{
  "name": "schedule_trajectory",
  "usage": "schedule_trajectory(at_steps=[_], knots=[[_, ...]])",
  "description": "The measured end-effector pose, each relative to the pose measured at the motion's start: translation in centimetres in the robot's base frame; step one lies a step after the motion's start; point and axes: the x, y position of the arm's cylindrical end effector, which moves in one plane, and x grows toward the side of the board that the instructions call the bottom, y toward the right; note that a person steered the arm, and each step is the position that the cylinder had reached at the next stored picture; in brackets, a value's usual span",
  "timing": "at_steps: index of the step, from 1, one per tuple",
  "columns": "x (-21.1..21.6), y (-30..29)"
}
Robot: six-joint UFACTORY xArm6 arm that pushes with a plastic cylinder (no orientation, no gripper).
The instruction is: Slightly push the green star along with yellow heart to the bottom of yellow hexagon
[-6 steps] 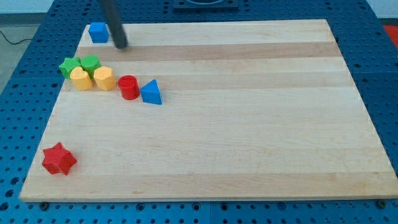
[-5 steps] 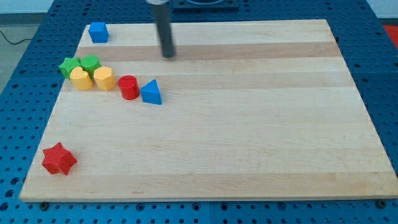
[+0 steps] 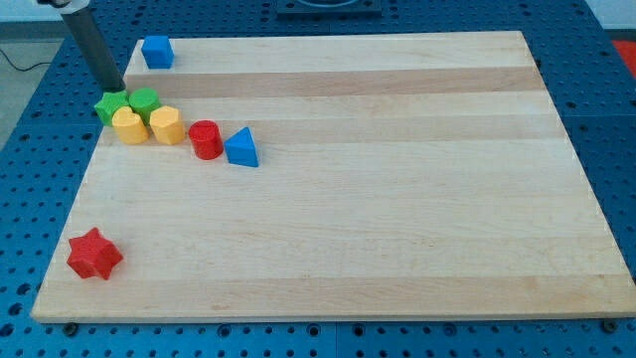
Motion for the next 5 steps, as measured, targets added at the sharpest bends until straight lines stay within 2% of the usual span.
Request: schedule_trajectory(at_steps=[2,4,5], knots=[[6.6,2.1],[9.3,6.4],[10.8,4.1]])
